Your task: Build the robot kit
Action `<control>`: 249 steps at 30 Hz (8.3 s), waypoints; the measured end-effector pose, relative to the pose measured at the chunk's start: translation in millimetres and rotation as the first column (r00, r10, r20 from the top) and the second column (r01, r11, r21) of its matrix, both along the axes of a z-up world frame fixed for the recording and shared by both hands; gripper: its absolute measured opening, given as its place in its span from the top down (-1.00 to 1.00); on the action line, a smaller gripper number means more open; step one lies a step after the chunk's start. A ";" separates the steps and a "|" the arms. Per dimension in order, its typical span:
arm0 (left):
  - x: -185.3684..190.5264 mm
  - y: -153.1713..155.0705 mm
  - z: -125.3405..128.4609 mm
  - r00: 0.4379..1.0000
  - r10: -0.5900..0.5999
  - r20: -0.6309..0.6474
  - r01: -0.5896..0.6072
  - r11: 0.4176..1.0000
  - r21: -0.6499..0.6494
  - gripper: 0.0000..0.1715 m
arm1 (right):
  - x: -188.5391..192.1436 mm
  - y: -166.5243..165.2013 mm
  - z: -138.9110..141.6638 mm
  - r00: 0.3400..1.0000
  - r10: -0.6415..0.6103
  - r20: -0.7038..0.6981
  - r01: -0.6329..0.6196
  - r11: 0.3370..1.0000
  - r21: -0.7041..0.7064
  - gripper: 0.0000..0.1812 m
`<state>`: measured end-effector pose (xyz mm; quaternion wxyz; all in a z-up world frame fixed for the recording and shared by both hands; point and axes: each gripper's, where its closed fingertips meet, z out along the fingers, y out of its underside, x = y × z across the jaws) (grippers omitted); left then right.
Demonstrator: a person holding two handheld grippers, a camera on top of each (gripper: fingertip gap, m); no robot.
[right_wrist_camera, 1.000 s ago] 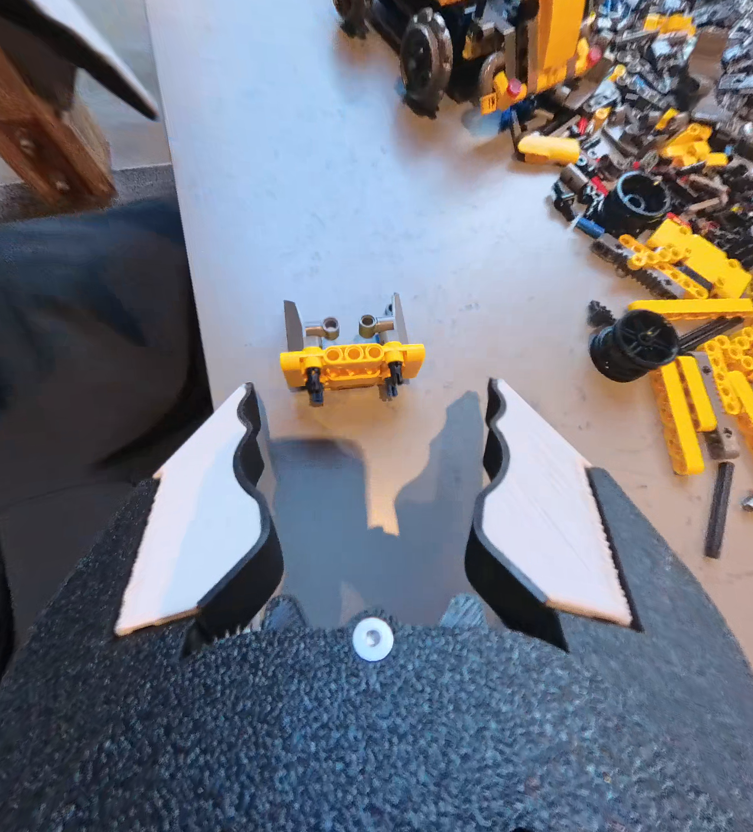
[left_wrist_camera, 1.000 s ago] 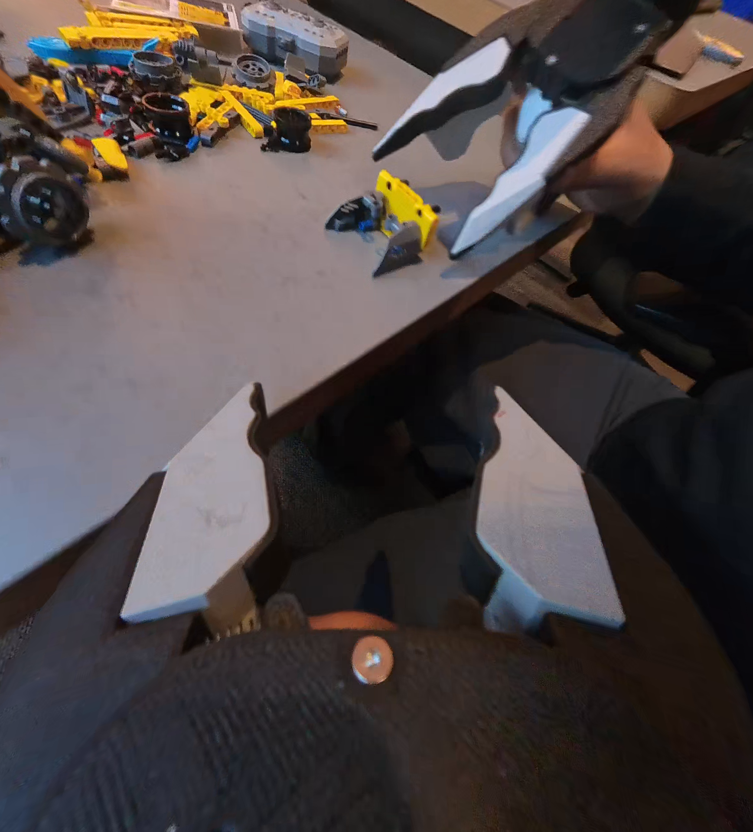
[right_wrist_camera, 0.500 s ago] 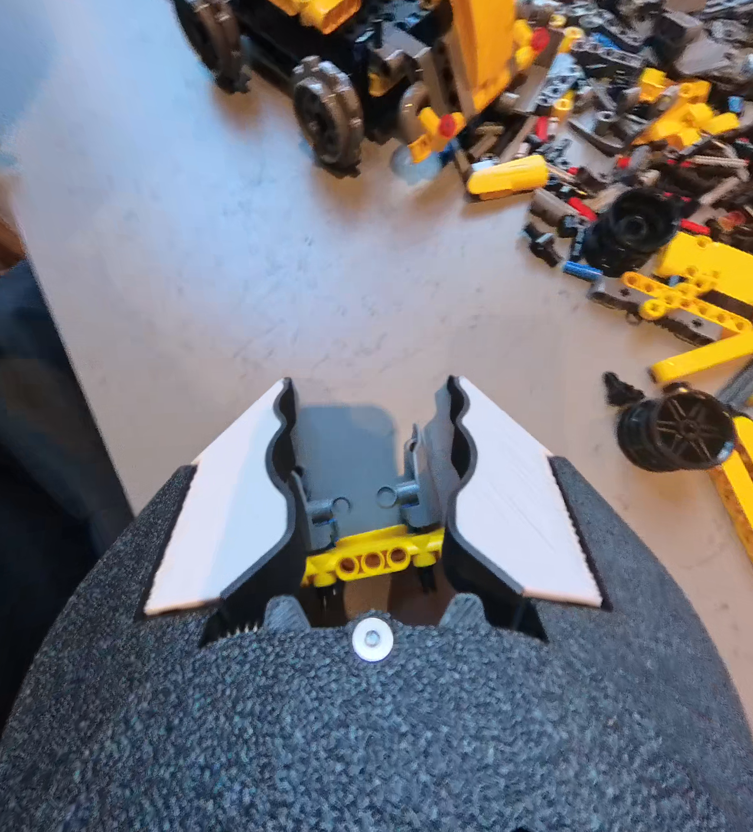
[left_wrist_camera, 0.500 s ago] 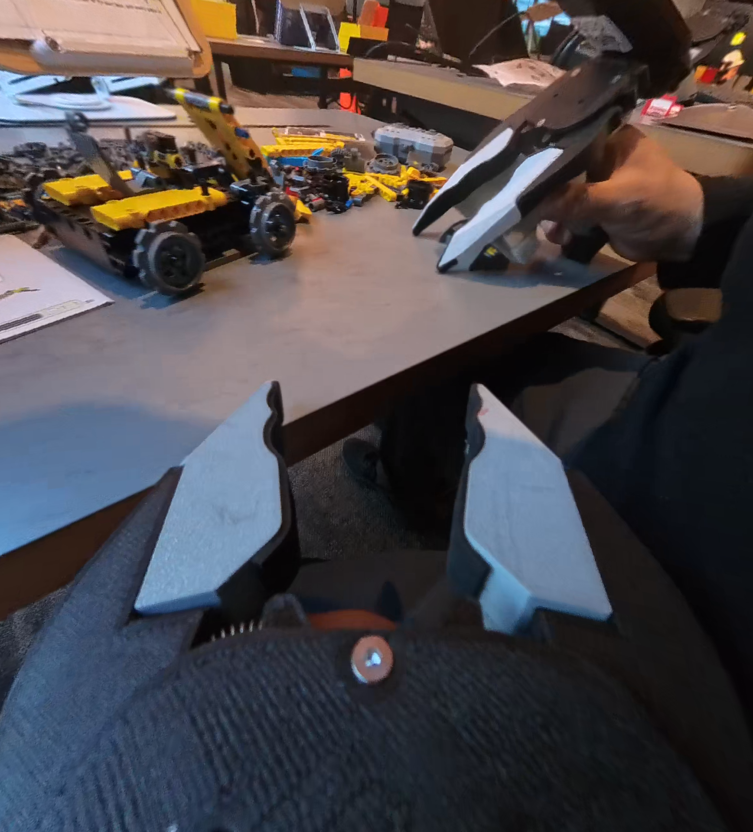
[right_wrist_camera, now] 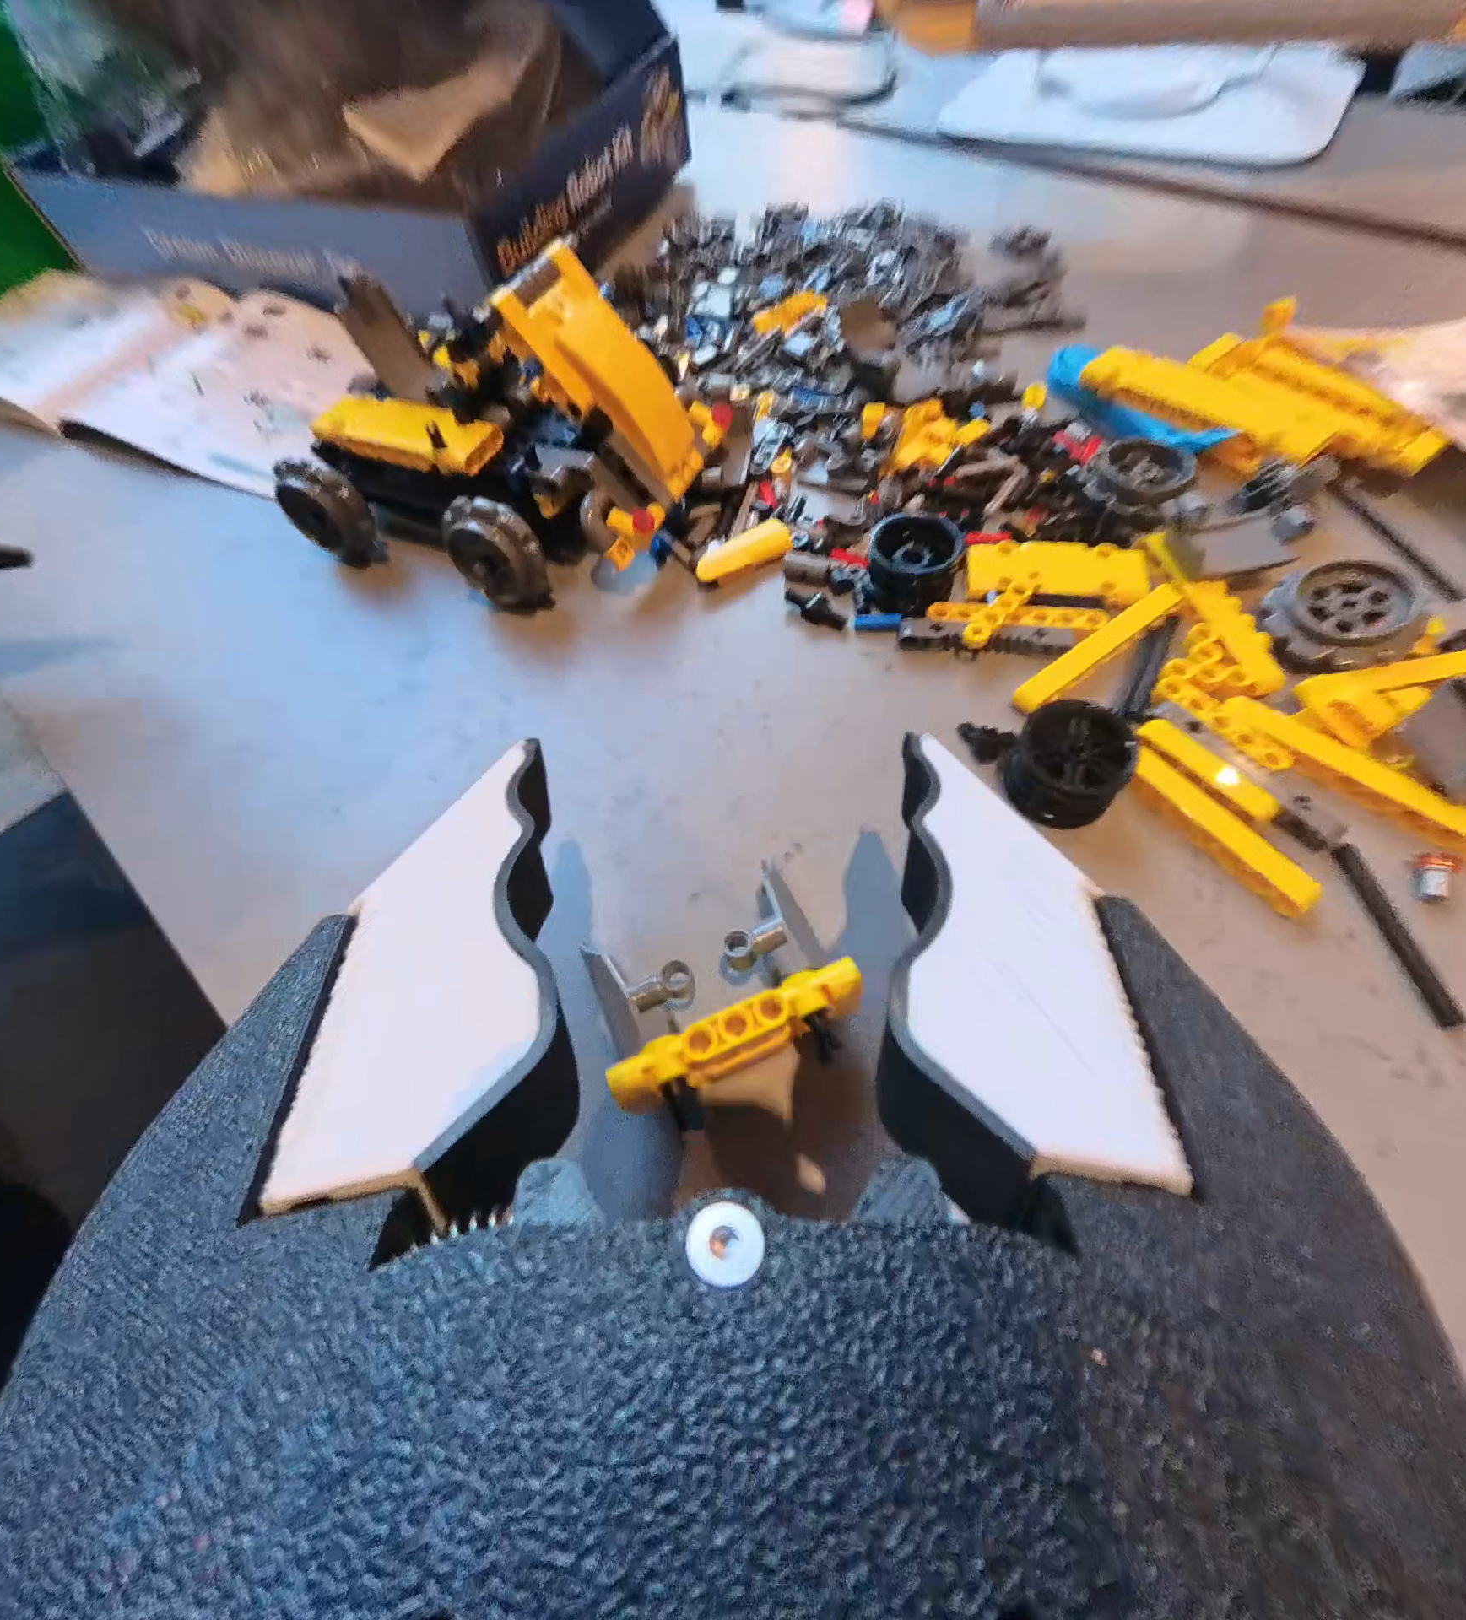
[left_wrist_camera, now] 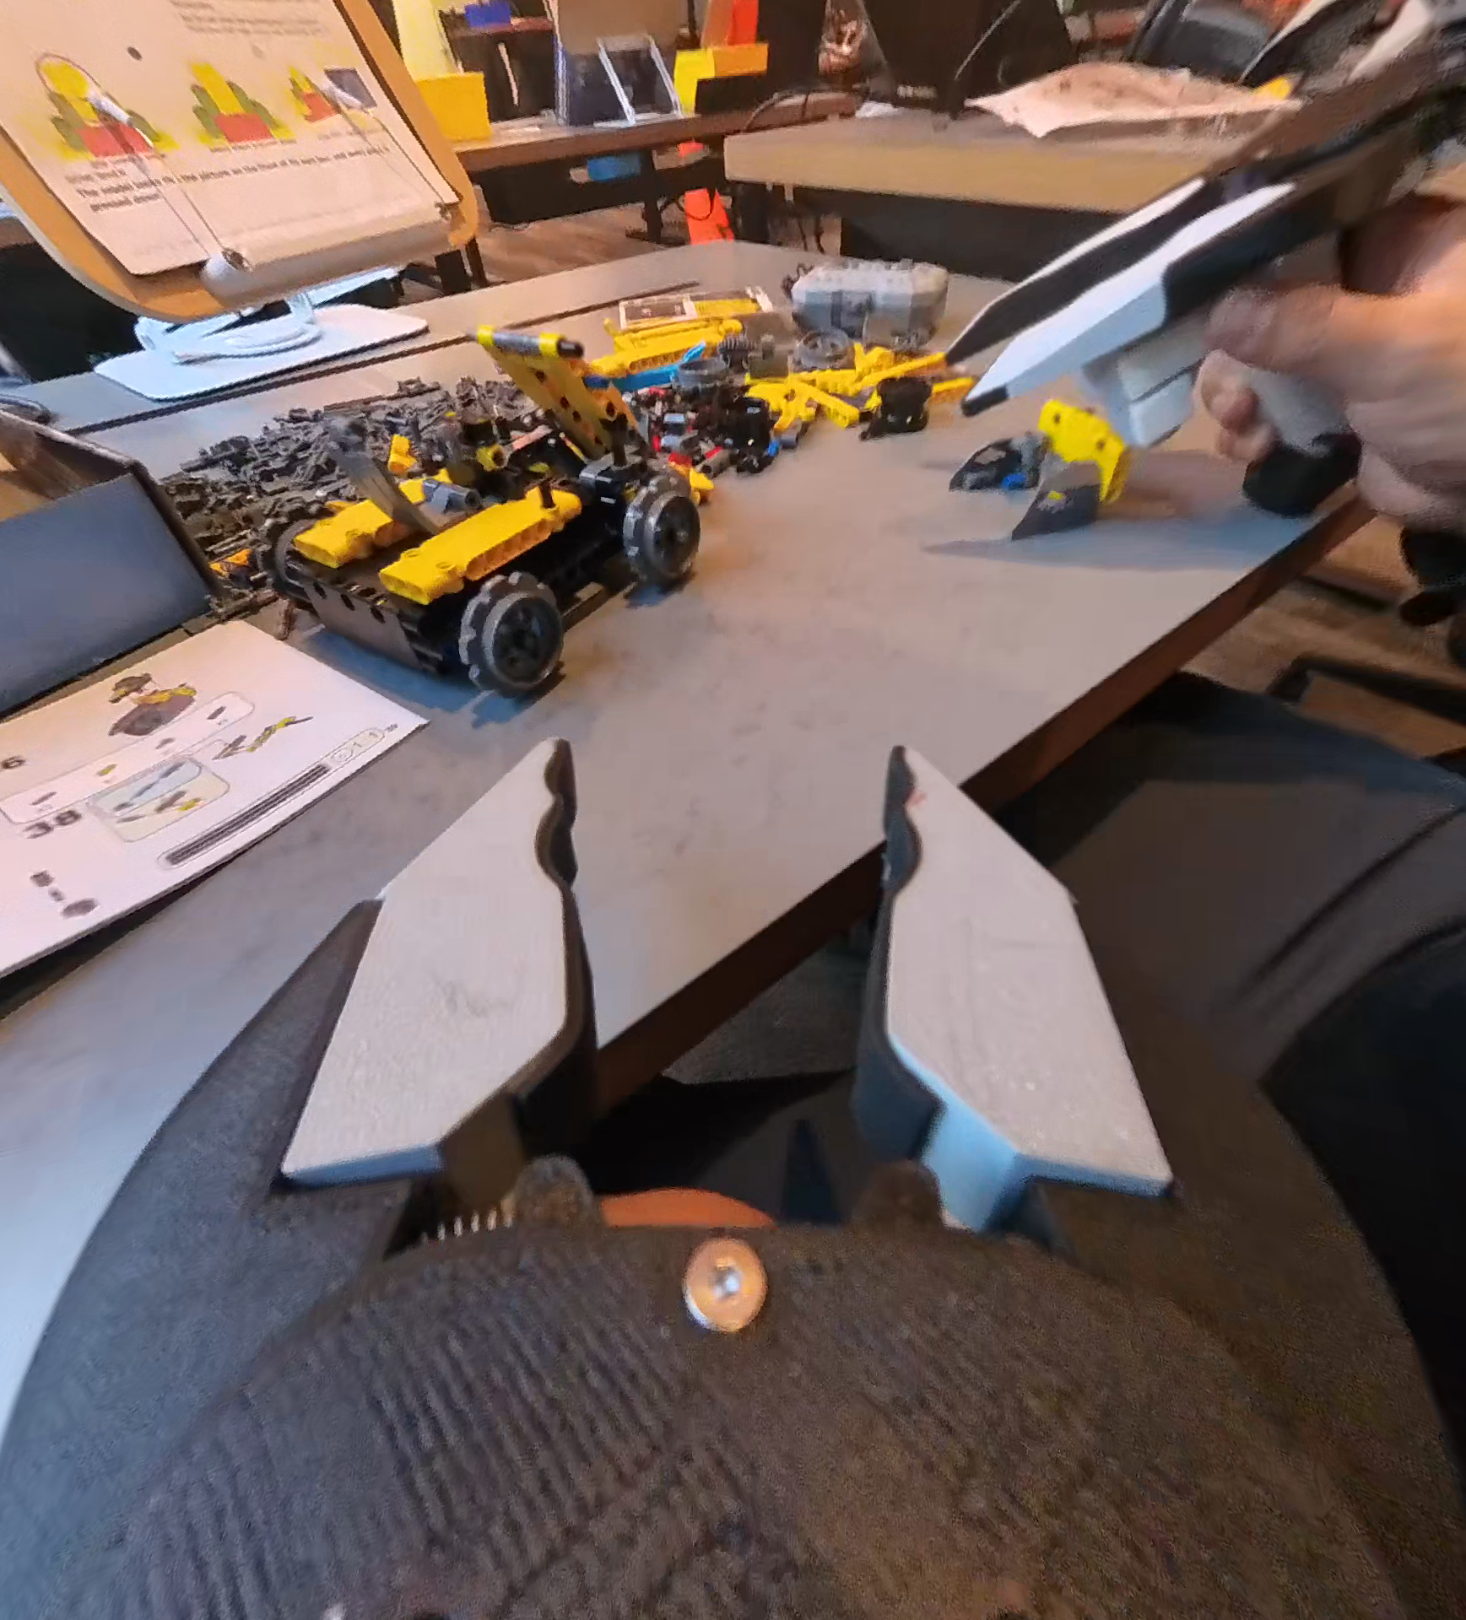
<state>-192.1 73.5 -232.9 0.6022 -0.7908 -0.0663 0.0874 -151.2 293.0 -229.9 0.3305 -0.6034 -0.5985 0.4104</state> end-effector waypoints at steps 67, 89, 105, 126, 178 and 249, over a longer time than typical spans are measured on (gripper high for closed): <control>-45.5 25.7 -0.6 0.985 0.073 0.155 -0.063 0.996 -0.065 0.48 | -87.9 21.0 14.9 0.937 0.256 0.239 -0.324 0.892 0.315 0.52; -76.8 -37.1 -4.5 0.958 0.103 0.267 -0.120 0.991 0.052 0.56 | -175.5 49.9 -43.0 0.750 0.264 0.607 -0.413 0.903 0.118 0.84; -91.4 -44.9 12.6 0.882 0.258 0.394 -0.310 0.948 0.073 0.61 | -129.7 91.1 -5.8 0.935 0.076 0.347 -0.146 0.973 0.181 0.68; -154.6 169.7 68.1 0.981 -0.190 0.040 0.194 0.951 -0.241 0.49 | -192.6 114.2 -42.7 0.778 0.267 0.570 -0.435 0.882 0.181 0.96; -161.8 179.0 55.4 0.963 -0.233 0.134 0.248 0.963 -0.108 0.60 | -191.4 97.4 -29.7 0.819 0.202 0.538 -0.398 0.875 0.276 0.94; -176.1 180.8 29.9 0.975 -0.152 0.163 0.184 0.961 -0.206 0.58 | -165.6 107.3 -13.7 0.764 0.268 0.586 -0.490 0.832 0.258 0.98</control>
